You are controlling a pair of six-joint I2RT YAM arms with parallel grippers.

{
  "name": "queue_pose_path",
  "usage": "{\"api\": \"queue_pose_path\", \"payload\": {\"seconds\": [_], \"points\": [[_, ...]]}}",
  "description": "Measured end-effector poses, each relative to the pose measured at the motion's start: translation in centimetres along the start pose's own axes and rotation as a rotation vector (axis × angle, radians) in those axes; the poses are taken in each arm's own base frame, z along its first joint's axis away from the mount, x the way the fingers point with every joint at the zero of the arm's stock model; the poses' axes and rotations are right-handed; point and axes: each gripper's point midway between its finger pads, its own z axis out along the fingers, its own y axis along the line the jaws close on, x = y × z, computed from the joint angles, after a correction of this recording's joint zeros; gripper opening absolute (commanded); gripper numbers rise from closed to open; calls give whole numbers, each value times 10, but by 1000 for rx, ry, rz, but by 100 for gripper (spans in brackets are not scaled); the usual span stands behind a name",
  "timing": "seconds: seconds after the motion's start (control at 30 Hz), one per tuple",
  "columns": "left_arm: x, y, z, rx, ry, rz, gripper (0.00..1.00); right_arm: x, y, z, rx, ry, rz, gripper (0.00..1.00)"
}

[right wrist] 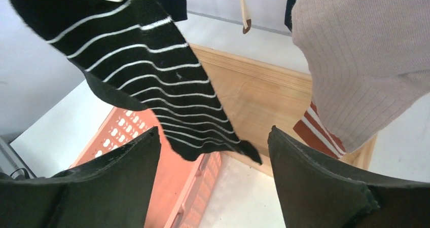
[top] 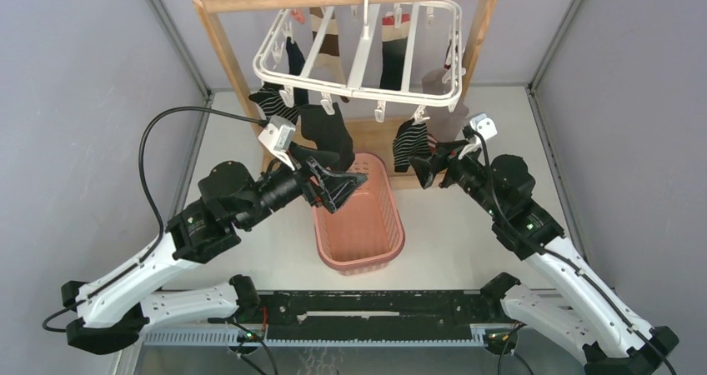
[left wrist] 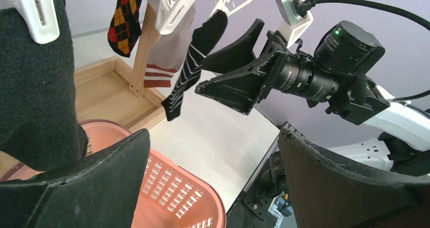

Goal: Remove the socks clipped to the hanger
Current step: Remove the sock from the hanger.

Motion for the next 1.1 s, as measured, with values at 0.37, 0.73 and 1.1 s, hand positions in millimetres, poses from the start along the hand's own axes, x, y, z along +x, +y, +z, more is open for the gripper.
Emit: {"api": "queue_pose_path", "payload": {"seconds": [0.37,0.73,1.1], "points": [[-3,-1,-4,5,-10,3,100,16,23,23,-164,21,-3,65],[2,3,-7,-1,2,18,100,13,32,23,-218,-8,-2,92],[3,3,-7,-3,7,26,100,6,33,27,-224,-41,-4,100]]}}
